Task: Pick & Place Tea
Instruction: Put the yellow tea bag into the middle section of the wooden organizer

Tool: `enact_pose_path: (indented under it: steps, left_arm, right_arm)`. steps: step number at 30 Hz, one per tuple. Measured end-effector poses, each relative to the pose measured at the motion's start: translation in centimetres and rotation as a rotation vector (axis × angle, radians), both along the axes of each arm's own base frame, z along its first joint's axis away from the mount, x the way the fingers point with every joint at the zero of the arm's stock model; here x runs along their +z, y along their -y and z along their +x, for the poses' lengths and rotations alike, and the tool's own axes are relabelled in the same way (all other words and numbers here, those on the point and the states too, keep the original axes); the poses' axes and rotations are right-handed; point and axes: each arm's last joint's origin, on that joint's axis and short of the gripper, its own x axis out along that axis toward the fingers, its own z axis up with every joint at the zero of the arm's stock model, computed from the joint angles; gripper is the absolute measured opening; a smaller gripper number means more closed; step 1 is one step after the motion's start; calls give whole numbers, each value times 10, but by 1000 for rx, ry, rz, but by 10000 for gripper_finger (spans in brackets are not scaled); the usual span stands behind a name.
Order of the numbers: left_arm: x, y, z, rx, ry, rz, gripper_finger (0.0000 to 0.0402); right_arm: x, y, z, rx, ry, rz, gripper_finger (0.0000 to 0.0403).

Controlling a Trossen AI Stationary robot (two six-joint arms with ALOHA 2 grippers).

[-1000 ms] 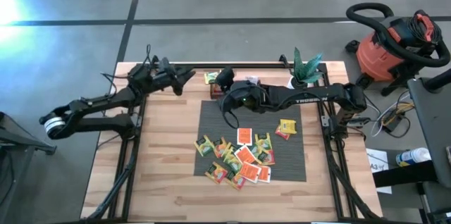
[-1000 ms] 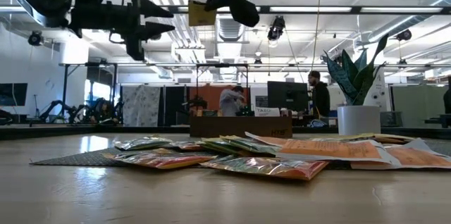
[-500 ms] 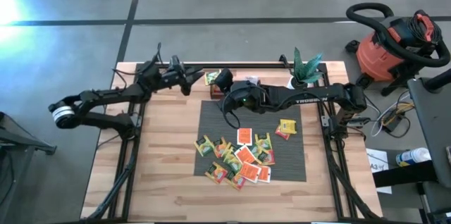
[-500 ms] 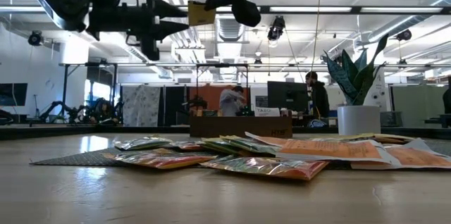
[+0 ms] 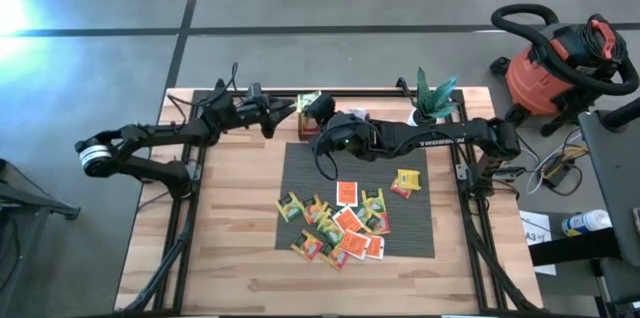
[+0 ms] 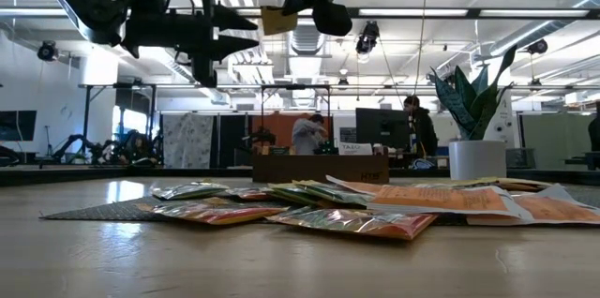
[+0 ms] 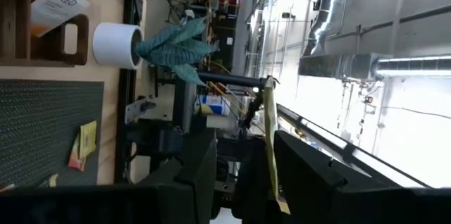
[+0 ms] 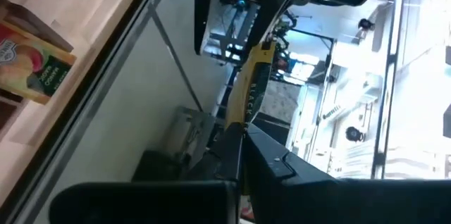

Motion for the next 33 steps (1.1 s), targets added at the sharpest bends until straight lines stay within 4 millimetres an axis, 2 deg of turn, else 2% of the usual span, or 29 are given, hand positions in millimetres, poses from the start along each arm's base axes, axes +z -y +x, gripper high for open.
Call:
enact_pose_path:
  steps: [14, 22, 26, 33]
  left_arm:
    - [14, 9, 12, -3, 27, 63, 138]
    - [6, 10, 19, -13, -19, 78, 131]
    - [4, 9, 20, -2, -30, 84, 104]
    - [2, 8, 21, 11, -44, 128, 19]
  right_arm:
    - [-3, -3, 2, 61, -6, 24, 9]
    - [-3, -3, 3, 63, -6, 25, 9]
    - [-3, -7, 3, 70, -7, 24, 9]
    - [-3, -8, 3, 74, -4, 29, 9]
